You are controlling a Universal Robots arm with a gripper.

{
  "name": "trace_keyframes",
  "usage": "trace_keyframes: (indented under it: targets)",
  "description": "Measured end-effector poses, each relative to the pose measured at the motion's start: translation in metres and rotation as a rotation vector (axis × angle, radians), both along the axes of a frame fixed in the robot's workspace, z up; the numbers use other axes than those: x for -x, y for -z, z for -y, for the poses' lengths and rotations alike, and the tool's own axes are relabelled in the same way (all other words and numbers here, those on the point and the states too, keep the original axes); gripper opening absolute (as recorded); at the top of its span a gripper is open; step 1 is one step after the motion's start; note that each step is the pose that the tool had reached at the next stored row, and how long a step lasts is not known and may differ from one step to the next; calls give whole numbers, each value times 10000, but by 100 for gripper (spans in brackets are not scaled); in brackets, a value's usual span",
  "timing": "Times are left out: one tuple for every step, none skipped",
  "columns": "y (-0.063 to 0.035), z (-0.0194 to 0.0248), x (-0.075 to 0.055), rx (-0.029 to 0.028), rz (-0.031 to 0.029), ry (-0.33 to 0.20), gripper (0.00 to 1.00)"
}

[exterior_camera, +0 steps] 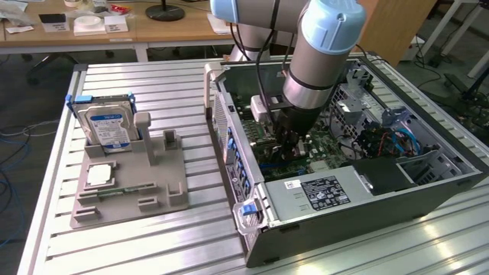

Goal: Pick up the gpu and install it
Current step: 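Insert the gpu into the slot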

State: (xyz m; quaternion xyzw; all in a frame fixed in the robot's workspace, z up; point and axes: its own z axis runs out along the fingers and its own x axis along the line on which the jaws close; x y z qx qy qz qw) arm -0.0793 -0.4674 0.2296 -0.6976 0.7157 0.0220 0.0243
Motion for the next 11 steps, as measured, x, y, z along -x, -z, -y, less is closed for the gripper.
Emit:
trace_keyframes:
  targets:
    - [1,0,1,-1,0,0,28]
    - [1,0,1,-2,1,-1,28]
    - [4,0,2,-3,2,-1,28]
    - [10,0,2,-3,4,-1,28]
    - [19,0,2,-2,1,-2,28]
    - [30,0,3,-1,-6,-3,28]
    - [43,0,4,1,-9,-1,28]
    - [54,0,4,-2,-8,-1,28]
    - [59,0,5,-2,-9,-1,28]
    - [59,0,5,-2,-11,0,28]
    - [59,0,5,-1,-11,-1,28]
